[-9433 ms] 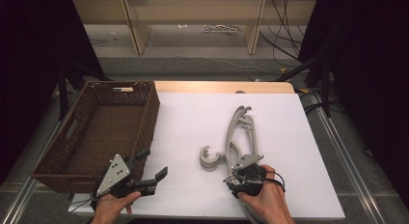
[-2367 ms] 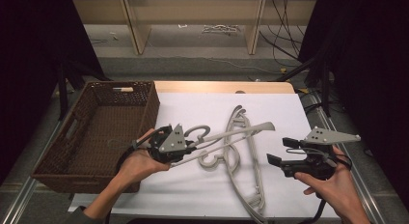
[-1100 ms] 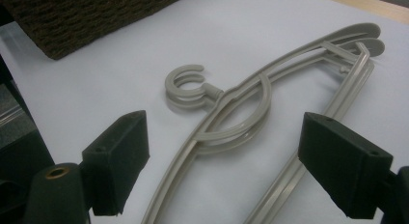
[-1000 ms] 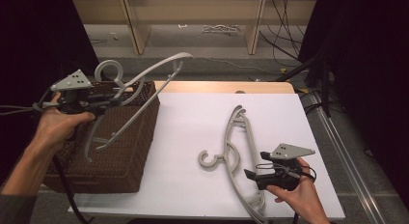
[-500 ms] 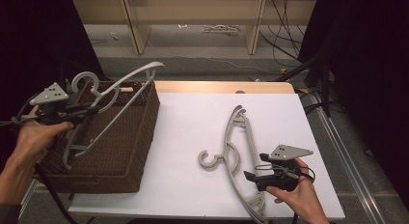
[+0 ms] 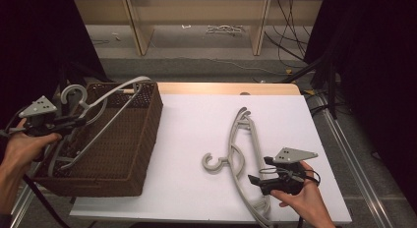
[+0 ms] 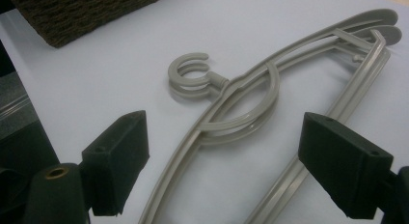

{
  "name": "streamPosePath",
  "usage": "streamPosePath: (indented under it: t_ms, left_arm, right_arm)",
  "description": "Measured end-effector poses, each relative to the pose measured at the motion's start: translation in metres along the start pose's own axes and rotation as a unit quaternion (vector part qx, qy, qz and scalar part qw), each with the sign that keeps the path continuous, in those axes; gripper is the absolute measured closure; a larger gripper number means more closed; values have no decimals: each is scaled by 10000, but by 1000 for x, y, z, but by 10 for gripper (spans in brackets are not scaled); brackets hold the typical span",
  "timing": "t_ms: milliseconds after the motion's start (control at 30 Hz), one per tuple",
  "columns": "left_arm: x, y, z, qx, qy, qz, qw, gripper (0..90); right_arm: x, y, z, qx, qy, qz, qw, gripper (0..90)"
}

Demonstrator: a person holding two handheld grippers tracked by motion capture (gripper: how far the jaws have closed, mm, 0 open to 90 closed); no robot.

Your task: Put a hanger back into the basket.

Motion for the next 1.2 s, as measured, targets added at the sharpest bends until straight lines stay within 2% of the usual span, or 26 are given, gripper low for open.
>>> streamPosePath:
  t_ms: [67, 167, 200, 233, 267, 300, 400, 567, 600, 633, 700, 767, 967, 1067, 1167, 1200]
  left_arm:
    - [-2, -2, -6, -59, -137, -9, 9999, 796]
    - [-8, -1, -9, 49, -146, -45, 9999, 795]
    - [-9, -2, -11, -68, -280, -50, 9996, 795]
    - [-12, -1, -13, -51, -294, -42, 9995, 795]
    - [-14, -2, -15, -163, -479, -47, 9987, 795]
    - [-19, 0, -16, -53, -441, -57, 9990, 795]
    - [-30, 0, -19, -44, -620, -1, 9981, 794]
    - [-44, -4, -27, -30, -940, 162, 9954, 792]
    - [-48, -4, -29, 49, -925, 211, 9955, 791]
    - [-50, -6, -31, -42, -1023, 251, 9944, 791]
    - [-53, -9, -34, -27, -1137, 392, 9927, 792]
    - [-54, -11, -36, 89, -1095, 399, 9931, 791]
    - [-55, -18, -43, 277, -1108, 480, 9923, 784]
    - [-54, -22, -45, 425, -1115, 576, 9912, 778]
    - [-56, -25, -45, 460, -1031, 762, 9907, 763]
    - [-55, -24, -47, 597, -1128, 747, 9890, 762]
  right_arm:
    - [0, -1, -1, -12, -39, 33, 10000, 193]
    - [-2, 0, -1, 6, -45, 22, 10000, 192]
    - [-2, 0, -1, 6, -52, 31, 10000, 192]
    - [-2, -1, -2, -11, -62, 47, 10000, 193]
    - [-2, -1, -2, -7, -68, 52, 10000, 192]
    - [-2, -1, -2, -2, -73, 56, 10000, 193]
    - [-2, 0, -2, 13, -59, 57, 10000, 192]
    - [-2, 0, -3, -3, -77, 49, 10000, 192]
    - [-2, 0, -3, -8, -81, 54, 10000, 192]
    - [-3, 0, -4, 4, -81, 52, 10000, 192]
    - [-3, 1, -4, 2, -68, 40, 10000, 191]
    - [-3, 1, -4, 1, -63, 39, 10000, 191]
    - [-3, 1, -4, -4, -68, 20, 10000, 190]
    - [-3, 0, -4, -14, -70, 35, 10000, 190]
    - [-4, -1, -5, -15, -101, 69, 9999, 190]
    - [-4, -1, -5, -9, -97, 73, 9999, 190]
Point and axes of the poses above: each handheld gripper's, and its own axes: x roughly backward along the jaws, z roughly out of its top, y roughly to its right, the point moved 8 cm from there along -x, roughly forward along the jaws, and after that the axes turned 5 degrees about x, right-handed, at the moved point
